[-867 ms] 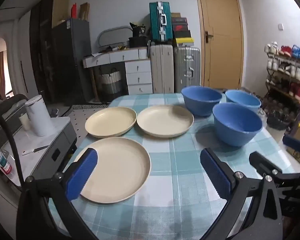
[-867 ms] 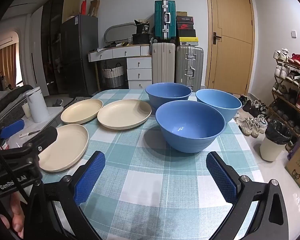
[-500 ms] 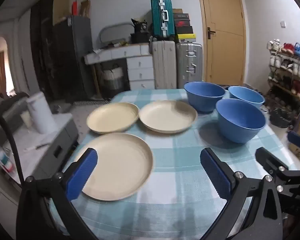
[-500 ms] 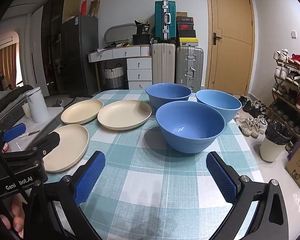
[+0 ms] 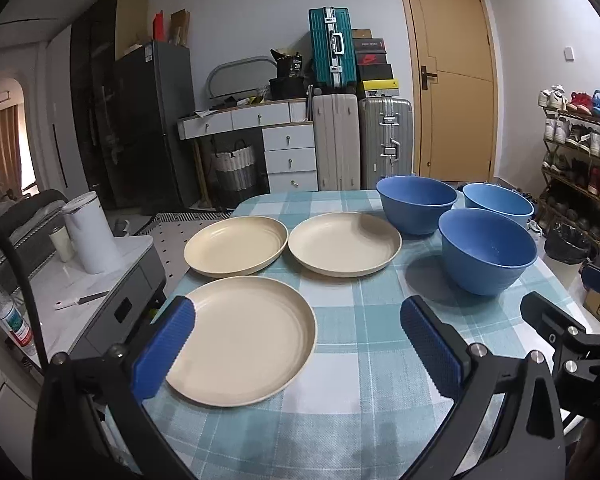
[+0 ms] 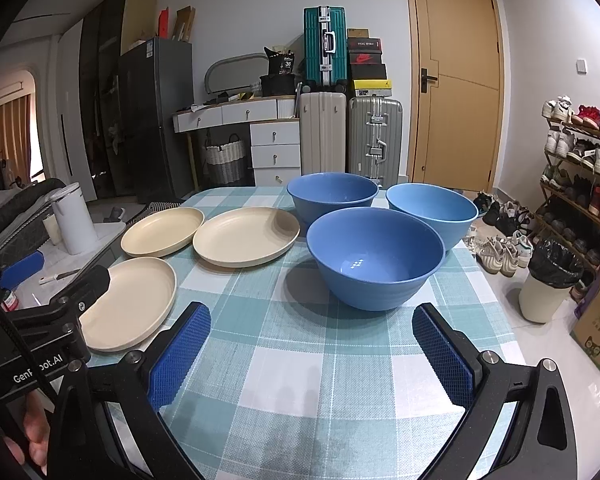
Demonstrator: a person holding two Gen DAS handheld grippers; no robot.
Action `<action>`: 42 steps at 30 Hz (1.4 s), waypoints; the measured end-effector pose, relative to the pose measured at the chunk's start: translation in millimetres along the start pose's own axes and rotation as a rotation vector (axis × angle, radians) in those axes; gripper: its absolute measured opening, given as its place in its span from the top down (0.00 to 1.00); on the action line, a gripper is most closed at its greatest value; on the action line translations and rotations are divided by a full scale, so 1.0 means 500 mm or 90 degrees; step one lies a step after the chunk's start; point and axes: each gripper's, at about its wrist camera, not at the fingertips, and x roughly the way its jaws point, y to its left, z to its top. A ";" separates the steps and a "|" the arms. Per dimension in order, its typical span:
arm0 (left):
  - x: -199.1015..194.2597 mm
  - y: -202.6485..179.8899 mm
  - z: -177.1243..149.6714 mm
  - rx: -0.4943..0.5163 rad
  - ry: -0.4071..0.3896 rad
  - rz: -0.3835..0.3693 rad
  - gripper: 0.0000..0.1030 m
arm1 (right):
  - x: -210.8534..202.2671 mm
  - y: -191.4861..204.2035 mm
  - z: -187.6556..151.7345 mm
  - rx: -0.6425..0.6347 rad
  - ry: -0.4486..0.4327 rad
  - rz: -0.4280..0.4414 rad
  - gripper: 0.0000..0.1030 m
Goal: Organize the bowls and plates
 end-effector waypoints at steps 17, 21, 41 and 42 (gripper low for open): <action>-0.024 0.000 0.005 -0.032 -0.025 -0.044 0.00 | -0.042 -0.001 0.009 0.016 -0.061 0.008 0.00; -0.017 -0.014 0.005 0.000 -0.012 0.000 0.00 | -0.038 -0.004 0.007 0.020 -0.055 0.002 0.00; -0.044 -0.006 0.023 -0.067 -0.025 -0.053 0.00 | -0.029 0.000 0.005 0.009 -0.049 0.000 0.00; -0.044 -0.007 0.022 -0.061 -0.027 -0.049 0.00 | -0.029 0.001 0.005 0.009 -0.049 0.000 0.00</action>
